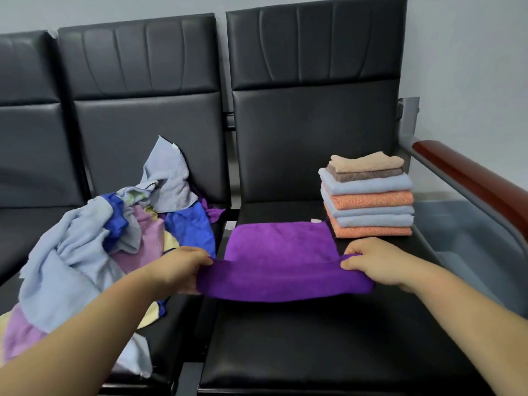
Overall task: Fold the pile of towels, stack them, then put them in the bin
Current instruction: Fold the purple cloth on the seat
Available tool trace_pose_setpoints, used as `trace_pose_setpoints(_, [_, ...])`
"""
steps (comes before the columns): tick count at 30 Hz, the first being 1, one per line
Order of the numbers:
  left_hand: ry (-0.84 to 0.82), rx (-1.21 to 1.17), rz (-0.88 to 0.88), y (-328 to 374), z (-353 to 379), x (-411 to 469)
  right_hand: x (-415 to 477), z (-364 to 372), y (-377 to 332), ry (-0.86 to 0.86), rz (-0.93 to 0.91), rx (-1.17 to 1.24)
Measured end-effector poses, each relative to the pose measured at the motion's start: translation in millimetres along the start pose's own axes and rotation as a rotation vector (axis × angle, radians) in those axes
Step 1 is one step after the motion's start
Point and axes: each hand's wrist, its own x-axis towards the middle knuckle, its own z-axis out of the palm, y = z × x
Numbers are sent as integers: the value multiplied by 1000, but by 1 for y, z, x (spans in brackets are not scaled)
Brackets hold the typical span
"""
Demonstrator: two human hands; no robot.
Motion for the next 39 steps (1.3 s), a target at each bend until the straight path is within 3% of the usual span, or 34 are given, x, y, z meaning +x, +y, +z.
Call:
trace_pose_setpoints(4, [-46, 172, -185, -8, 0, -5, -6, 0, 1, -77, 135, 103])
trace_pose_setpoints(7, [-22, 131, -97, -9, 9, -2, -5, 10, -3, -48, 145, 97])
trace_pose_setpoints(12, [56, 66, 68, -10, 27, 4, 0, 28, -6, 19, -45, -10])
trace_pose_setpoints(15, [92, 204, 128, -14, 35, 6, 2, 37, -1, -24, -94, -248])
trace_pose_setpoints(18, [77, 389, 130, -15, 42, 3, -1, 33, 2, -98, -16, -360])
trace_pose_setpoints(23, [-65, 401, 0, -12, 50, -5, -11, 19, 15, -161, 92, -314])
trace_pose_setpoints(29, [48, 292, -79, -5, 54, -3, -16, 12, 23, -132, 210, 32])
trace_pose_setpoints(34, [111, 186, -53, 1, 48, 6, -11, -2, 22, -2, 220, 156])
trace_pose_setpoints(39, [164, 142, 82, 1, 50, 23, 6, 1, 26, 146, 225, 289])
